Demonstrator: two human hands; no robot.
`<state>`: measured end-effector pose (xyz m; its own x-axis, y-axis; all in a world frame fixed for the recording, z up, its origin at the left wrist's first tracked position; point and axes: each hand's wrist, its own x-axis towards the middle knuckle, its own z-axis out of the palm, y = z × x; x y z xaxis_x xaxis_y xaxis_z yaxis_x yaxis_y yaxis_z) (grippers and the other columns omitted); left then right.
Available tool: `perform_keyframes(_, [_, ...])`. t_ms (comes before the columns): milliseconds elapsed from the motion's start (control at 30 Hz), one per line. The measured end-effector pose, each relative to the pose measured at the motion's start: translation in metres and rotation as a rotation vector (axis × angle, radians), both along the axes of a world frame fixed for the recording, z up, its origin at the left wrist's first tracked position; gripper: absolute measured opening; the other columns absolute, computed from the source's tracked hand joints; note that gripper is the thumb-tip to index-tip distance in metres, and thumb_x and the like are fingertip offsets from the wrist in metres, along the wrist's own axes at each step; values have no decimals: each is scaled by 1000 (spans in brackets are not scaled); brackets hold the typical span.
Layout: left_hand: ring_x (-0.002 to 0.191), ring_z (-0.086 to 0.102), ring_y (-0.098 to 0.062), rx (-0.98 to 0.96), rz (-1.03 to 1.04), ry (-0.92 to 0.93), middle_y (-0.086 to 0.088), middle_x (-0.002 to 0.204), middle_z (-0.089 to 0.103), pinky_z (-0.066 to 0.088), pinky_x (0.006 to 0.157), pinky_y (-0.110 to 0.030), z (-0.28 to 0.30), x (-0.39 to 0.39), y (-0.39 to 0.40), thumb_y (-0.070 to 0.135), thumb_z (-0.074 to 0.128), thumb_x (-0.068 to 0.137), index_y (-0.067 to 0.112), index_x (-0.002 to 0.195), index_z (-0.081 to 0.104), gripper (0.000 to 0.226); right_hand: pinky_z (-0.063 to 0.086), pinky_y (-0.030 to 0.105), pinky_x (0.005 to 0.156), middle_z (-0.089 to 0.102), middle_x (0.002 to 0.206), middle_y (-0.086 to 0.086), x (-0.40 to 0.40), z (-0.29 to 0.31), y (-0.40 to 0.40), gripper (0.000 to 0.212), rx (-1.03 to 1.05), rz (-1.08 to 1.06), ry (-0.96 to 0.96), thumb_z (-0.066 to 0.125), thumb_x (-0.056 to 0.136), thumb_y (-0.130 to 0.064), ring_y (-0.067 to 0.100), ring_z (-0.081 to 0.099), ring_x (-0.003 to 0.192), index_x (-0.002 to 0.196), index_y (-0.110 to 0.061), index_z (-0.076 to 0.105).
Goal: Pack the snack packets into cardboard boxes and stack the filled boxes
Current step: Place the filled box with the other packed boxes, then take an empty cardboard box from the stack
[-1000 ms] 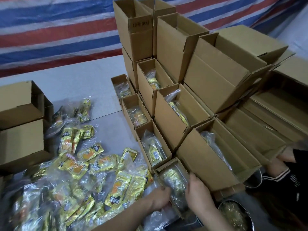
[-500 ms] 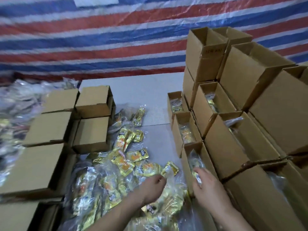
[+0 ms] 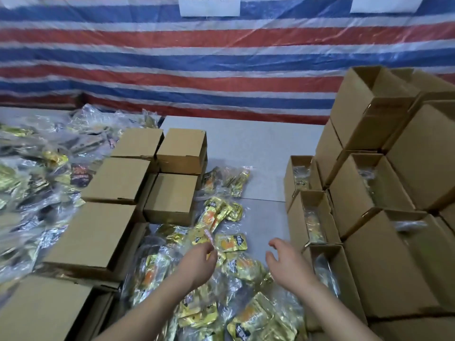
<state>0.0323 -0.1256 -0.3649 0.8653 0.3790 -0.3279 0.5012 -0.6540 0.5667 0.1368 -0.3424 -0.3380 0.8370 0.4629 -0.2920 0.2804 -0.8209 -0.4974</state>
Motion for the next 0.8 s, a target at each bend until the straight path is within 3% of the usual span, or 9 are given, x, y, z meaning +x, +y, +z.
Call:
perform_keyframes(100, [108,60,-24,54,39,10,-7,123,64,48,89,-32,-12,27,13,33,42,103,12,124,60,34,37,30,105,44,149,4,18,0,18,50,15,7,51,43,102,-33,20,45,135,148,-14,39])
perform_keyframes(233, [110,61,-29,106,60,98,-12,126,62,50,92,-35,-28,77,31,32,45,101,8,130,52,38,30,29,112,34,157,4,40,-3,43,56,33,4,103,43,103,-32,20,35,142,153,-13,29])
perform_keyframes(500, [115,58,-30,163,28,262,-13,126,57,49,95,-38,-64,160,57,33,51,98,7,124,51,37,27,30,115,30,158,0,78,-29,79,60,56,35,168,42,103,-37,17,31,144,156,-16,23])
perform_keyframes(633, [105,57,-24,295,25,-60,-8,118,57,47,85,-36,-58,183,64,32,45,100,13,117,56,28,31,28,110,35,154,0,94,-37,92,58,49,84,197,41,103,-38,17,35,140,154,-17,25])
perform_keyframes(733, [107,51,-23,451,72,-357,-5,119,53,45,92,-36,-38,205,90,32,47,100,14,124,54,31,33,29,109,40,149,3,107,-38,106,53,50,101,192,43,102,-35,19,39,136,149,-13,32])
perform_keyframes(800, [116,50,-28,617,100,-409,-10,130,52,41,98,-41,-24,224,115,34,50,98,14,134,49,42,33,30,109,43,147,6,115,-36,116,49,64,112,177,44,102,-33,20,41,135,146,-11,36])
